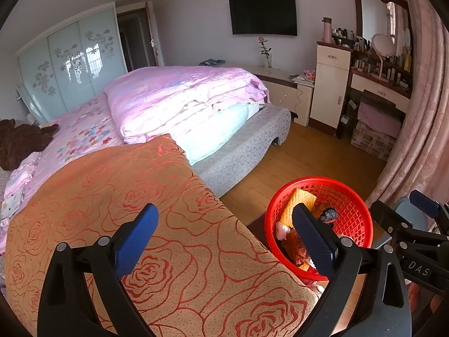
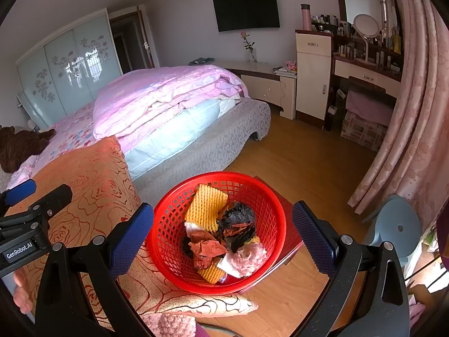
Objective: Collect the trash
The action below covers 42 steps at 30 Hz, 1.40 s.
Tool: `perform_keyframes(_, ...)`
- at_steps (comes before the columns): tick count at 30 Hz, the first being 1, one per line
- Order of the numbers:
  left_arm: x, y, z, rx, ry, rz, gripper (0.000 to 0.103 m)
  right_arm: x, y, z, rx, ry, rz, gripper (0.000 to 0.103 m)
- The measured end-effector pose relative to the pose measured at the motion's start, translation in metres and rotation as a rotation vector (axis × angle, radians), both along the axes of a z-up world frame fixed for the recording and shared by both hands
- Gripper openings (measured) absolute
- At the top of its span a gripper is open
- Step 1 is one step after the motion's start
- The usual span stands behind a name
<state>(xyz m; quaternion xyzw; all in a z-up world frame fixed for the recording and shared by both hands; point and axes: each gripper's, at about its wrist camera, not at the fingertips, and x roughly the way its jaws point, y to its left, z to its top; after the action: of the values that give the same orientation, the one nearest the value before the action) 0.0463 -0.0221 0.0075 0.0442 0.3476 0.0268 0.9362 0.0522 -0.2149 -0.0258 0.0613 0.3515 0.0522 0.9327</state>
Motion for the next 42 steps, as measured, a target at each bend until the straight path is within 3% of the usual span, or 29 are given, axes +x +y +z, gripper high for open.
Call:
perform_keyframes(32,0.0,-0.006,0.005,-0.01,-0.008,-0.021,0.093,-0.001,-0.001,-0.001,0.002,0.007,-0.003,0.096)
perform_keyframes(42,-0.009,0.005,0.016,-0.036,-0.065,-0.042,0.093,-0.005,0.005,-0.013,-0.024,0.025,-0.02,0.096)
